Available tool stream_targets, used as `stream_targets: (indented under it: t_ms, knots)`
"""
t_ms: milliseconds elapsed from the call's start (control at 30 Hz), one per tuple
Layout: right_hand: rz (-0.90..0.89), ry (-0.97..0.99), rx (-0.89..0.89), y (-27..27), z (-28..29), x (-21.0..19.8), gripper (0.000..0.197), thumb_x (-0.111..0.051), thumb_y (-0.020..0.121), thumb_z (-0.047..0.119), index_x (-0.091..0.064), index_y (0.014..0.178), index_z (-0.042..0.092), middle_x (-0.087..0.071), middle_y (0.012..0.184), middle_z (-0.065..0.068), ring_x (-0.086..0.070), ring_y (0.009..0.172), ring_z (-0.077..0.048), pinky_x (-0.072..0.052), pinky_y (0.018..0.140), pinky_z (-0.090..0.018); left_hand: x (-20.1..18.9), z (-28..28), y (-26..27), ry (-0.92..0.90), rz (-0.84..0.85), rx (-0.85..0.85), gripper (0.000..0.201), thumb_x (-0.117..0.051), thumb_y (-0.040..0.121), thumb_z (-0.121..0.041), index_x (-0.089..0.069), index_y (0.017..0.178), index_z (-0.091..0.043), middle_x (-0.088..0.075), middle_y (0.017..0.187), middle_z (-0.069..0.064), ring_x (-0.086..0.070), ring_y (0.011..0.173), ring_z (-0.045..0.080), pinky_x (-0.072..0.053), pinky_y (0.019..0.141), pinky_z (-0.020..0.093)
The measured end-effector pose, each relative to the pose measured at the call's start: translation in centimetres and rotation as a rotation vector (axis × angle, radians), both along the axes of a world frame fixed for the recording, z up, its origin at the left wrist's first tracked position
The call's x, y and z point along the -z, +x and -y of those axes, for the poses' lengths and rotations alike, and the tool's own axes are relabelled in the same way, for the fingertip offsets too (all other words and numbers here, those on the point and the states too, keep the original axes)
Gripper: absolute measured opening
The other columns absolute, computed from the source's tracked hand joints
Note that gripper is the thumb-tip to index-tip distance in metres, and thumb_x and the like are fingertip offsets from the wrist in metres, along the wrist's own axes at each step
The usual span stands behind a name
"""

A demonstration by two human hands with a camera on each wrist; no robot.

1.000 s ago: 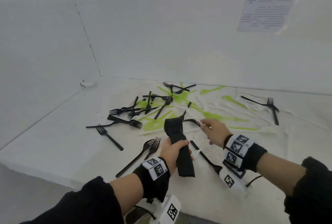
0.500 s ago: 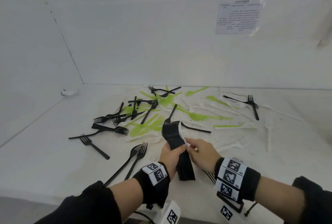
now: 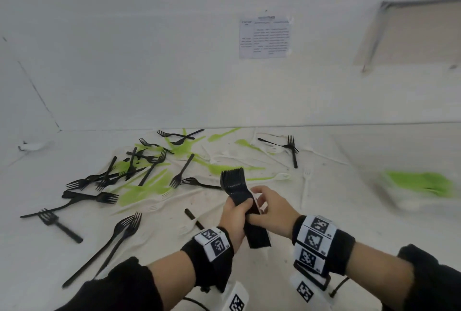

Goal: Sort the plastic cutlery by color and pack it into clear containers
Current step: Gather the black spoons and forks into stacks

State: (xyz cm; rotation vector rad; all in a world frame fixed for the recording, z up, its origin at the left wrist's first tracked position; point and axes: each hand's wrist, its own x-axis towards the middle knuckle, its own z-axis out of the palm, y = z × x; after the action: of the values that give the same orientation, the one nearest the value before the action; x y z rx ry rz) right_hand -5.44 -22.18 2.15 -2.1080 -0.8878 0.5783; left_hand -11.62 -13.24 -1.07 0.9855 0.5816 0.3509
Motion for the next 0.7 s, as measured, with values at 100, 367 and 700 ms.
stream_targets:
  t_ms: [100,367,700]
  knots:
    - [0.044,0.018,0.032,1.5,3.4,-0.1,0.065,-0.074,0.073,0.020,-0.037,0.126,0.016,-0.051,0.091,0.005,-0.050,0.068,-0.001,-0.039,0.060,-0.009,-0.7,3.5,2.1,-0.038,0.008,0.063,0.023,-0.042,0.096,-0.001,-0.051,0.116,-0.008,-0.063,0.108,0.018,-0.063,0.090,0.027,-0.055,0.068,0.035]
    - [0.159,-0.113,0.151,5.2,11.8,0.0,0.058,-0.071,0.074,0.021,-0.041,0.123,0.013,-0.051,0.113,-0.005,-0.049,0.095,-0.014,-0.042,0.081,-0.022,-0.6,12.1,6.3,-0.072,0.029,0.242,0.031,-0.033,0.099,-0.008,-0.049,0.124,-0.014,-0.062,0.117,0.014,-0.060,0.101,0.024,-0.048,0.083,0.038]
    - [0.215,-0.099,0.285,12.2,17.8,-1.6,0.052,-0.070,0.075,0.020,-0.051,0.123,0.011,-0.065,0.110,-0.006,-0.060,0.095,-0.017,-0.044,0.079,-0.021,-1.6,17.9,12.7,0.026,0.095,0.380,0.030,-0.030,0.101,-0.008,-0.056,0.112,-0.021,-0.061,0.123,0.006,-0.060,0.100,0.015,-0.053,0.078,0.036]
